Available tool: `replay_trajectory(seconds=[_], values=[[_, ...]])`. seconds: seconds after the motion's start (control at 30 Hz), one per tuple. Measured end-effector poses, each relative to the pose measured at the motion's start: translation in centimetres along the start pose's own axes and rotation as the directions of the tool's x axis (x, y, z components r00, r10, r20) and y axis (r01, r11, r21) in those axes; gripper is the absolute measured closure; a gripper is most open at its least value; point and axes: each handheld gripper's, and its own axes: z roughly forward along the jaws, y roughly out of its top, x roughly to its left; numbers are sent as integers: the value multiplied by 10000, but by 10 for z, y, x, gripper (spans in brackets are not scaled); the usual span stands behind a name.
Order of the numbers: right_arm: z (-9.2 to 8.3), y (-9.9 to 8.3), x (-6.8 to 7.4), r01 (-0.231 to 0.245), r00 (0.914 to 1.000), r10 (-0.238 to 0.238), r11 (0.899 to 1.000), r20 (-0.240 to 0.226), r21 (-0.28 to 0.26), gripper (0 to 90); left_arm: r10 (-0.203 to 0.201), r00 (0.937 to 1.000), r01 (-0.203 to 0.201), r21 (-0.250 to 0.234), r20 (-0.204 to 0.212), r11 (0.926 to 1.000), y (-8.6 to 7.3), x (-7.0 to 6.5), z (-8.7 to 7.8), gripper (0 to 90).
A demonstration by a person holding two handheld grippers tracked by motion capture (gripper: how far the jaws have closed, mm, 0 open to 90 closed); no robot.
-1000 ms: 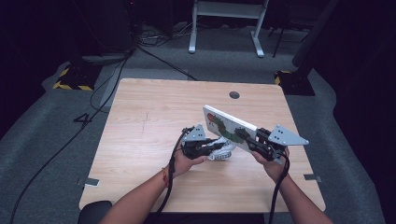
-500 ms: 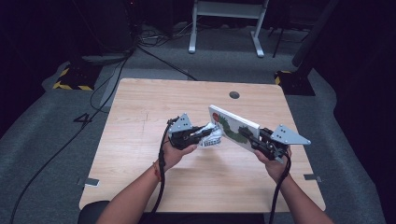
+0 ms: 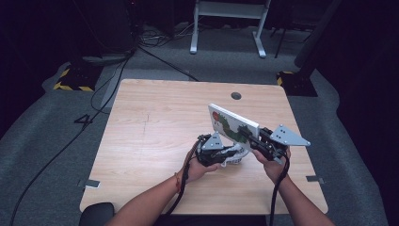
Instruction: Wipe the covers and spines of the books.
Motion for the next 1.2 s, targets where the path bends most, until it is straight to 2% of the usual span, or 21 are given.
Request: replay_trajectory(seconds=[0.1, 0.17, 0.2, 0.27, 0.3, 0.37, 0.43, 0.5, 0.53, 0.63, 0.73, 0.83, 0.93, 0.97, 1.03, 1.13, 1.2], values=[[-1, 1, 0, 10, 10000, -10, 9999, -33, -128, 754, -18, 9994, 15, -77, -359, 10000, -1, 4, -10, 820], [-2, 1, 0, -71, 10000, 70, 9998, -27, -190, 754, -157, 9975, 150, -100, -694, 9998, -3, 12, -18, 820], [-2, 1, 0, -71, 10000, 70, 9998, -27, -190, 754, -157, 9975, 150, -100, -694, 9998, -3, 12, -18, 820], [-4, 2, -2, -94, 9999, 96, 9996, 66, -263, 754, -452, 9924, 428, -232, -1147, 9988, -5, 25, -28, 820], [-5, 2, -3, -124, 9999, 125, 9995, 45, -293, 754, -447, 9892, 419, -225, -1399, 9989, -6, 29, -29, 820], [-5, 3, -4, -236, 9997, 239, 9991, 74, -354, 754, -634, 9856, 599, -270, -1566, 9978, -8, 36, -32, 820], [-6, 3, -4, -245, 9996, 249, 9990, 97, -383, 754, -577, 9813, 542, -240, -1836, 9982, -9, 40, -32, 820], [-6, 3, -4, -247, 9997, 250, 9990, 72, -375, 754, -660, 9799, 625, -243, -1884, 9977, -9, 42, -32, 820], [-6, 3, -4, -264, 9996, 266, 9990, 46, -356, 754, -682, 9773, 642, -265, -2008, 9976, -10, 44, -33, 820], [-5, 1, -4, -270, 9996, 269, 9991, -42, -336, 754, -751, 9785, 699, -336, -1921, 9970, -9, 44, -34, 820], [-4, 2, -4, -126, 9999, 125, 9996, -3, -249, 755, -82, 9870, 58, -155, -1603, 9999, -1, 27, -28, 820], [-3, 6, -3, 74, 9993, -66, 9997, 360, -217, 755, 333, 9936, -348, -120, -1082, 9993, 6, 12, -21, 819], [0, 7, 1, 355, 9988, -353, 9994, 335, -44, 755, 514, 9950, -522, -64, -856, 9986, 7, 5, -15, 819], [1, 7, 1, 413, 9986, -413, 9991, 330, -15, 755, 626, 9962, -622, 88, -613, 9980, 7, -3, -7, 819], [3, 7, 3, 420, 9988, -420, 9991, 253, -2, 755, 775, 9960, -768, 167, -455, 9969, 7, -10, 0, 819], [4, 8, 5, 483, 9986, -483, 9988, 222, -13, 755, 961, 9938, -947, 286, -557, 9951, 7, -15, 8, 819], [5, 8, 6, 515, 9986, -515, 9987, 144, 5, 755, 787, 9947, -780, 124, -656, 9969, 7, -17, 11, 819]])
